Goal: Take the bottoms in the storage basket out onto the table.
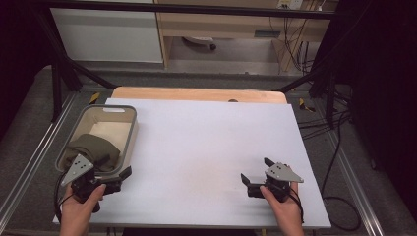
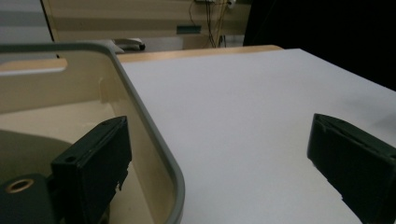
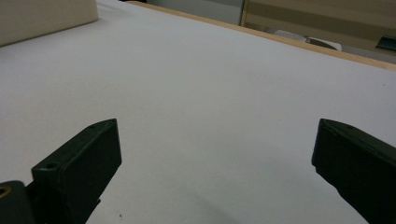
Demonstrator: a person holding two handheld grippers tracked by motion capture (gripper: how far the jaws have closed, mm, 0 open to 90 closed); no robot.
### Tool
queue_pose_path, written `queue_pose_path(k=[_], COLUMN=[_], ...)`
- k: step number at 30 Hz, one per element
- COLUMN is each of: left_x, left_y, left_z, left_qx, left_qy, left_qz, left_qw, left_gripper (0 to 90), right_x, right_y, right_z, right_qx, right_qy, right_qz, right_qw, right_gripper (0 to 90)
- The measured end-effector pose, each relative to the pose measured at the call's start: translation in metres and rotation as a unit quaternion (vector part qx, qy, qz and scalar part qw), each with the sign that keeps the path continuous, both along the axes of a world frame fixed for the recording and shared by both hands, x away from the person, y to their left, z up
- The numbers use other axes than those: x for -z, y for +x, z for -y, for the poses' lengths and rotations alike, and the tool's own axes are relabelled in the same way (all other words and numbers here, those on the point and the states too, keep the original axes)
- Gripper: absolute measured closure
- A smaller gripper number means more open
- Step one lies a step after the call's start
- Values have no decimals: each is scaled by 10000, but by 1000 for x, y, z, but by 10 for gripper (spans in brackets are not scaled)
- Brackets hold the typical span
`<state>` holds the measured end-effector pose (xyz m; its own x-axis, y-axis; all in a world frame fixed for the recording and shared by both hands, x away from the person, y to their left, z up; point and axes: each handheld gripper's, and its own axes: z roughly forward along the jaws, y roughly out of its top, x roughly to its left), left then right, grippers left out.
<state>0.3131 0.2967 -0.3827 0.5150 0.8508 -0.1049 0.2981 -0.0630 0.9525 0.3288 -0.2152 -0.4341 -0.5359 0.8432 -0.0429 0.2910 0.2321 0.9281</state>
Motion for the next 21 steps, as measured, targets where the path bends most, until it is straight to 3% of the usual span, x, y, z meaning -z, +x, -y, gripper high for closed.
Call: queue_pose_path(k=[3, 4, 5, 8, 9, 11, 13, 16, 18, 19, 21], left_x=[-18, -18, -33, -45, -58, -67, -69, -68, -67, -62, -57], left_y=[5, 5, 11, 17, 25, 36, 41, 62, 66, 76, 83], left_z=[3, 3, 4, 2, 0, -3, -4, -12, -13, -19, -25], left_qx=[-53, -53, -82, -58, -135, -214, -239, -347, -364, -403, -487], left_qy=[285, 285, 484, 554, 760, 1059, 1153, 1291, 1308, 1295, 1253], left_qz=[-120, -120, -144, -159, -143, -152, -204, -389, -431, -598, -744], left_qw=[9995, 9995, 9987, 9983, 9969, 9940, 9928, 9903, 9898, 9890, 9881], left_gripper=[80, 81, 86, 90, 90, 91, 92, 99, 98, 98, 106], right_x=[1, 0, 0, 0, 1, 2, 2, 2, 2, 2, 2], right_y=[1, 1, 0, 0, 0, 1, 1, 1, 1, 0, 0], right_z=[0, 0, 0, 1, 1, 2, 2, 2, 2, 1, 1], right_qx=[9, 15, 23, 25, 26, 59, 64, 81, 89, 70, 70], right_qy=[-35, -29, -32, -45, -37, -33, -27, -34, -50, -89, -109], right_qz=[-25, -23, -26, -15, -32, -68, -85, -80, -90, -82, -79], right_qw=[10000, 10000, 10000, 10000, 10000, 10000, 9999, 9999, 9999, 9999, 9999], right_gripper=[21, 21, 20, 20, 20, 20, 20, 20, 20, 20, 20])
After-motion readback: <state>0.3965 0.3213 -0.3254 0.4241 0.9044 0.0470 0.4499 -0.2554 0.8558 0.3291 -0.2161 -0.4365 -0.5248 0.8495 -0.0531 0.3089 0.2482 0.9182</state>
